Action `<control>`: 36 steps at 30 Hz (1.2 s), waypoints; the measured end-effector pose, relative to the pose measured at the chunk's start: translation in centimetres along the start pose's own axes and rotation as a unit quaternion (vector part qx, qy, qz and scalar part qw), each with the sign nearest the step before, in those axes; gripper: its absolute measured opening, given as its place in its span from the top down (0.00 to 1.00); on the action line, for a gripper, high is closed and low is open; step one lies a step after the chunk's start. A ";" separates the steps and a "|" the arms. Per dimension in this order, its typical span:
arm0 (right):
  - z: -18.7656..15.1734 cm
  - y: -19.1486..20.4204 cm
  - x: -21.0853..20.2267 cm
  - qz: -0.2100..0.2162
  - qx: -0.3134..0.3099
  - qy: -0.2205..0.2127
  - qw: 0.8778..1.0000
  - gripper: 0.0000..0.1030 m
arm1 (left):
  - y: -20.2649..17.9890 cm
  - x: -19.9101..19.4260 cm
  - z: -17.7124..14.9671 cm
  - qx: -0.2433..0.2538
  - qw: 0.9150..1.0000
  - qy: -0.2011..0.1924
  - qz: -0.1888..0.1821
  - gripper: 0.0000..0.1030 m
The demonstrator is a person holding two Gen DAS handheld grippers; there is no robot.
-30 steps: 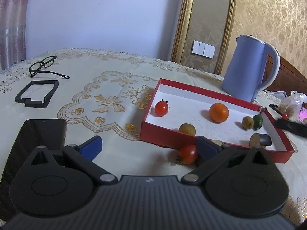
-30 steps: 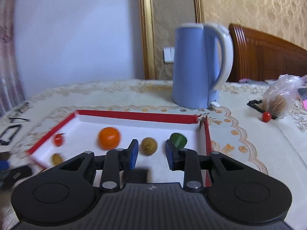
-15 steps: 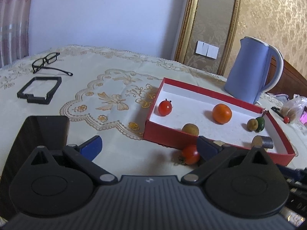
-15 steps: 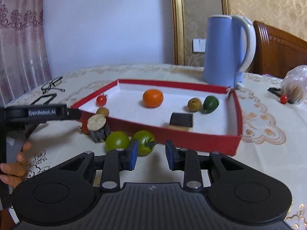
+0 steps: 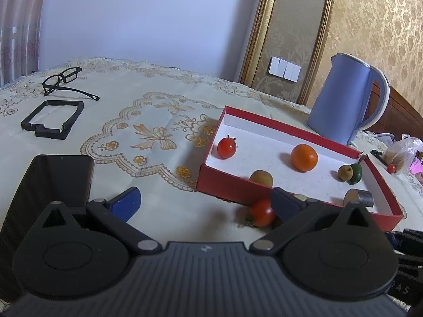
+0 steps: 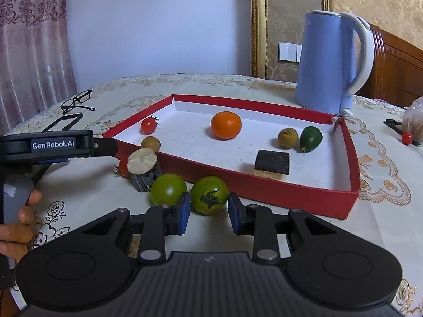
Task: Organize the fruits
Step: 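Move left tool toward the cherry tomato while right tool moves toward a green tomato, then grasp the large green tomato with right tool while left tool grasps the cherry tomato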
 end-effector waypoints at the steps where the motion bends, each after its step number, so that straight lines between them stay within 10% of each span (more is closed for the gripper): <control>1: 0.1 0.0 0.1 0.001 -0.003 0.000 1.000 0.71 | 0.0 0.0 0.0 0.000 1.000 0.000 0.000 0.00; 23: -1.0 -2.6 -3.9 -0.005 0.040 -0.051 0.998 0.71 | -2.7 -2.7 -1.4 0.100 0.994 -0.023 -0.025 0.00; 36: -0.9 -0.9 -1.1 0.005 -0.009 -0.003 1.000 0.71 | -4.4 -5.7 -2.8 0.180 0.981 -0.058 -0.037 0.00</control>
Point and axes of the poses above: each gripper's, at about its wrist camera, not at the fingertips, and x roughly the way its jaws point, y to its left, z to its top, the point moved 1 cm from there along x, roughly the way its jaws point, and after that the axes turned 3 degrees about -x, right-handed, at the moved point
